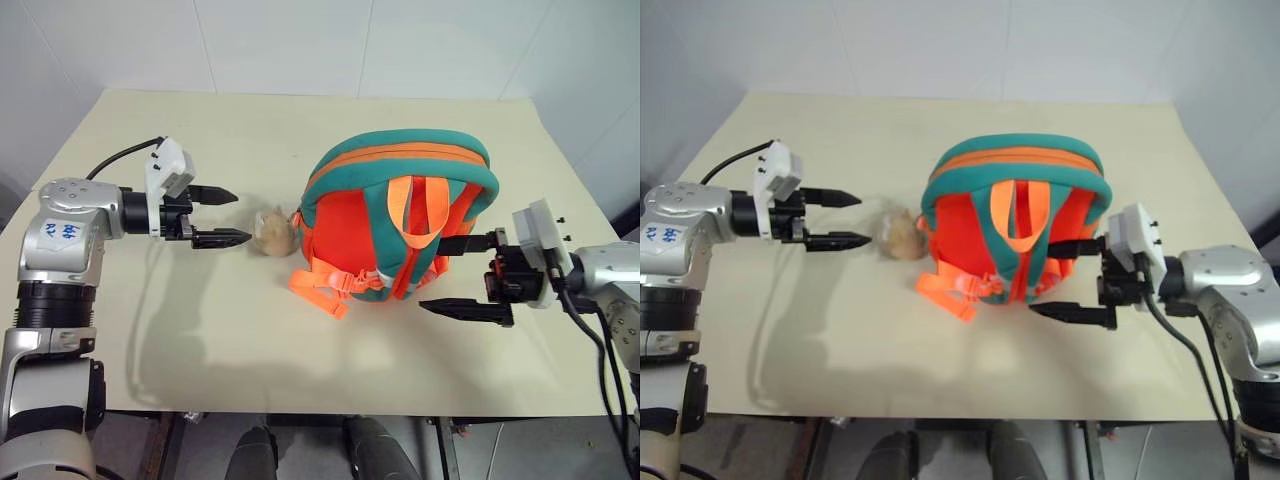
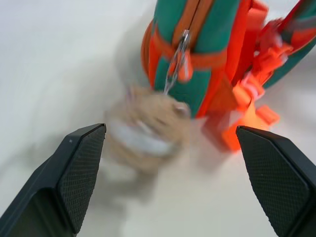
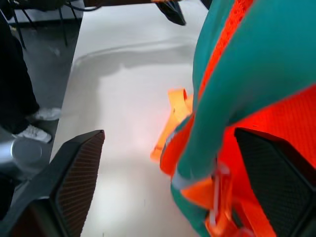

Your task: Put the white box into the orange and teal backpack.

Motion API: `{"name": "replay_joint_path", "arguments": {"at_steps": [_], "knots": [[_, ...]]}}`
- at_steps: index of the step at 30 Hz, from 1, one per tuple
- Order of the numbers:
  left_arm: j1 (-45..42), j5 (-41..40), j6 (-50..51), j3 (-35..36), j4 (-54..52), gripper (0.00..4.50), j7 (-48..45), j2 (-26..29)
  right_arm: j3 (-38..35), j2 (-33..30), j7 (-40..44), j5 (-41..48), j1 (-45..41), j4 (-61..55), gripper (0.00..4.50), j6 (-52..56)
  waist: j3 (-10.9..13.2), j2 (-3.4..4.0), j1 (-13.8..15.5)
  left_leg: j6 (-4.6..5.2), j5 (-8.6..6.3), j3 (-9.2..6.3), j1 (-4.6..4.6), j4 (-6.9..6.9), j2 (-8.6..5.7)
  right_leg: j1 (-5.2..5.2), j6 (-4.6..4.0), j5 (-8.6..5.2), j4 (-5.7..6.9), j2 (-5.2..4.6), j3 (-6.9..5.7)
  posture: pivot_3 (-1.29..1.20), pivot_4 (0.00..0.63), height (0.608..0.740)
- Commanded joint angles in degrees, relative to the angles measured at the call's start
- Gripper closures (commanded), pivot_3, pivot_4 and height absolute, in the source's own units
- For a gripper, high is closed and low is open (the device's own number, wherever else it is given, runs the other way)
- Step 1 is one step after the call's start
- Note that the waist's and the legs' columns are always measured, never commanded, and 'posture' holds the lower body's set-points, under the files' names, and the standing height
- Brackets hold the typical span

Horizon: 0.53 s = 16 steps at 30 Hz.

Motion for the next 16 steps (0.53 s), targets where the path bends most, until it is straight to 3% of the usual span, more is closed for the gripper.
{"name": "replay_joint_path", "arguments": {"at_steps": [1, 6, 16], "knots": [[3.3, -4.1, -4.7, 7.1, -1.7, 0.0, -1.3, 2.8, -6.6, -4.6, 2.0, -2.9, 2.4, 4.7, 0.04, -3.7, 0.0, 0.0, 0.1, 0.01, 0.0, 0.02, -0.01, 0.0, 0.0, 0.0, 0.0, 0.0, -0.03, -0.01, 0.0, 0.0, 0.15, 0.74], [4.9, -11.8, -11.5, 16.2, 1.9, 0.0, -5.0, 2.4, -12.2, -7.6, 4.6, -4.4, 4.1, 12.0, 0.04, -8.1, 0.0, 0.0, 0.1, 0.03, -0.01, 0.07, 0.02, 0.02, 0.0, 0.01, -0.01, 0.0, -0.02, -0.02, 0.0, 0.0, 0.15, 0.74], [6.0, -11.7, -18.1, 17.4, 10.9, 0.0, -10.5, 8.5, -15.7, -6.7, 2.6, -4.3, 2.4, 18.1, 0.04, -11.5, 0.0, 0.0, -0.3, 0.06, 0.0, 0.14, 0.14, -0.02, 0.01, 0.07, -0.01, 0.02, -0.04, -0.01, 0.04, 0.0, 0.15, 0.74]]}}
